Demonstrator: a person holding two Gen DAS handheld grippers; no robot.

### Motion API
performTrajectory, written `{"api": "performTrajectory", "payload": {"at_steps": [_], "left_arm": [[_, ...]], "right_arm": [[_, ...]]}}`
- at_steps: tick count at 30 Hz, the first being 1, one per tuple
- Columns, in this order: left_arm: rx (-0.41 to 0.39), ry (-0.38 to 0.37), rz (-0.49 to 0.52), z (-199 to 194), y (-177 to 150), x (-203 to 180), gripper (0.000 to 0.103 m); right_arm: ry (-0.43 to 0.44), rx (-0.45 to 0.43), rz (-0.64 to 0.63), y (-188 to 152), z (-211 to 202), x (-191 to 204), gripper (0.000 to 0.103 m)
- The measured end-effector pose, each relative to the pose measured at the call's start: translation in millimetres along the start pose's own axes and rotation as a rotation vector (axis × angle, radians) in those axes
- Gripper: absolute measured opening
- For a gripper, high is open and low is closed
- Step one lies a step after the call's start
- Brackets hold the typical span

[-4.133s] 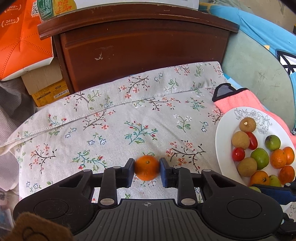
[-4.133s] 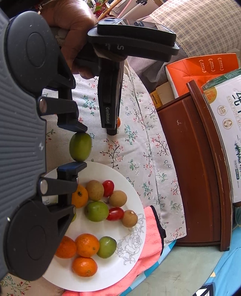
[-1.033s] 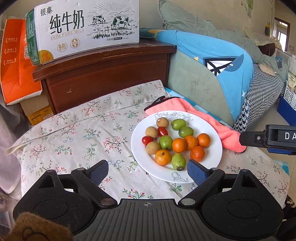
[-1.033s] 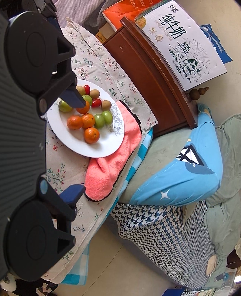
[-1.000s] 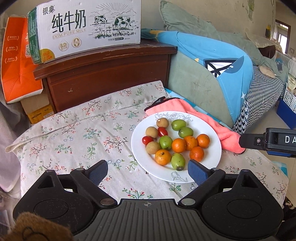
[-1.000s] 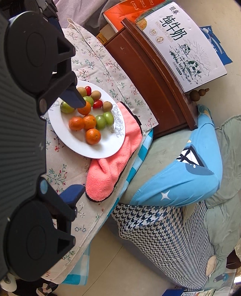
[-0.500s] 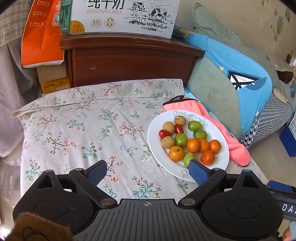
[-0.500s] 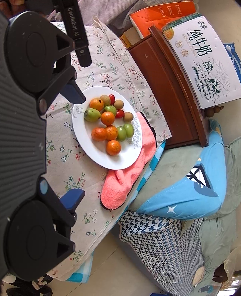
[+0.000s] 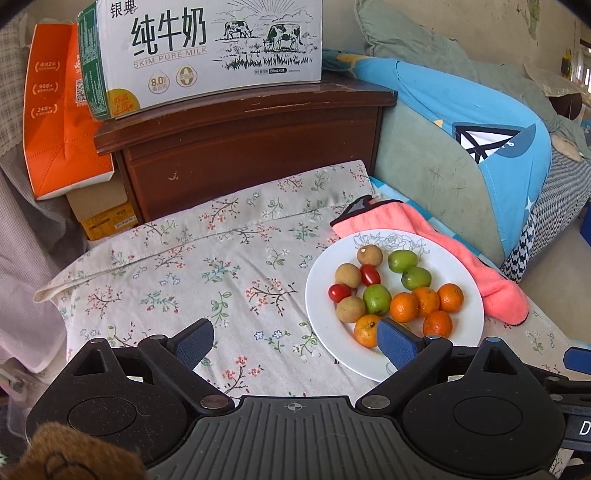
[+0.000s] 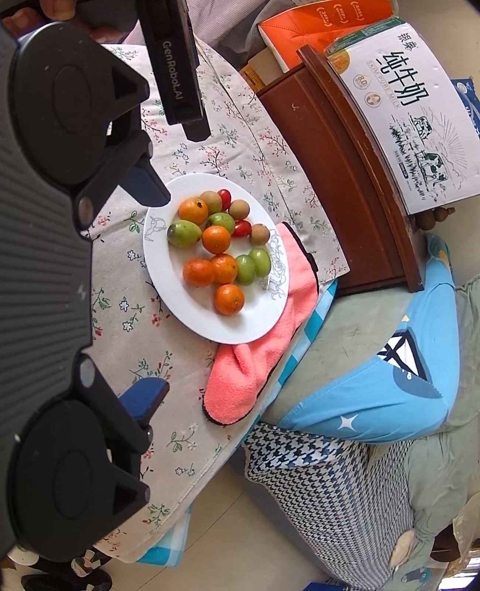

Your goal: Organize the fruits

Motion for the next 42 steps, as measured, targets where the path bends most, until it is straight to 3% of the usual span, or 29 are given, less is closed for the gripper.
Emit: {"api": "performTrajectory", "payload": {"at_steps": [11, 15, 30, 42], "left_arm": [[0.061, -0.011, -0.002, 18, 4, -10, 0.096], [0.086, -0.002, 0.018, 26, 1, -14, 0.096], [0.141, 0.022, 0.012, 35, -9, -14, 0.096], [0.132, 0.06, -0.005, 37, -7, -6, 0.096]], "right_arm": [[-0.036, 0.018, -0.101, 22, 25, 2, 0.099], [-0.067, 0.014, -0.078, 27, 33, -4, 0.099], [-0.136, 0.039, -0.064, 23, 48, -9, 0.099], [-0.168, 0.06, -0.117, 15, 56, -7, 0.1]]}}
Point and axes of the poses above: each gripper's, at about its wrist camera, not at the fingertips, and z roughly the way its jaws point, x to its left, y to its top, the point moved 10 cm from there along z, roughly the way its jaws point, and after that the axes turned 7 degrees about -x, right-handed, at the moved point
